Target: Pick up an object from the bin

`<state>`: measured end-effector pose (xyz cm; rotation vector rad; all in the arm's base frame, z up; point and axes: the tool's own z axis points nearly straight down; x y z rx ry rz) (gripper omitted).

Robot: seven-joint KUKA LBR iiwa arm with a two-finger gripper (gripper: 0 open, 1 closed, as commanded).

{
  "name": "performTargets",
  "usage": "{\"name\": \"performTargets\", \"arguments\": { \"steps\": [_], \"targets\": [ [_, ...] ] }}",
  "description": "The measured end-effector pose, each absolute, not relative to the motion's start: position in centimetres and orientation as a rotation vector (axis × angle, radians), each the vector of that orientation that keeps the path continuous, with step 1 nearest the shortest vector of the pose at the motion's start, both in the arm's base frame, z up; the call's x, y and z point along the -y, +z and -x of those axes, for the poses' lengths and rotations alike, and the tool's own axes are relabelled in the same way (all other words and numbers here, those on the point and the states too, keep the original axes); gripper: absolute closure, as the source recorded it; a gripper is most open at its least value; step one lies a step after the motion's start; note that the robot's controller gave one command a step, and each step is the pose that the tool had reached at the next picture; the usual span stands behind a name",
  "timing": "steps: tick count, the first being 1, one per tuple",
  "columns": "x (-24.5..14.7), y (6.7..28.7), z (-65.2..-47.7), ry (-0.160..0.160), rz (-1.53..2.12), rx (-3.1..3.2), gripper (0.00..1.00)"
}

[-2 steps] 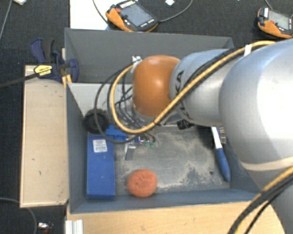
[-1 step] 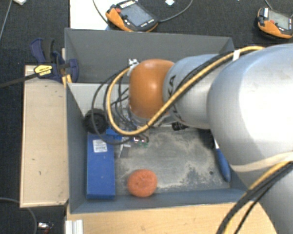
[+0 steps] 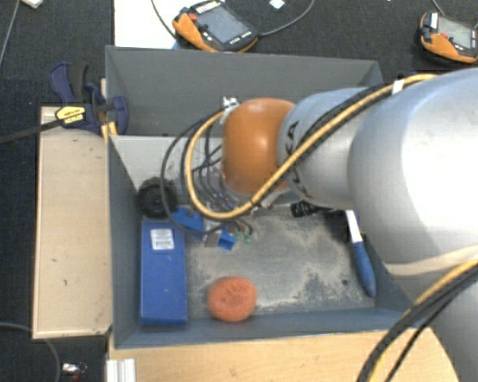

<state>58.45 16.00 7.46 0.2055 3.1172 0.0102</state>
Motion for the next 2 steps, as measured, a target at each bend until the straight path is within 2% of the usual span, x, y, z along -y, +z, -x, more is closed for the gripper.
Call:
{"name": "performTargets", "arguments": {
  "steps": [2],
  "targets": [
    [-15.98,7.77,-58.45,0.011,-0.208,-3.117,1.00]
  ]
}}
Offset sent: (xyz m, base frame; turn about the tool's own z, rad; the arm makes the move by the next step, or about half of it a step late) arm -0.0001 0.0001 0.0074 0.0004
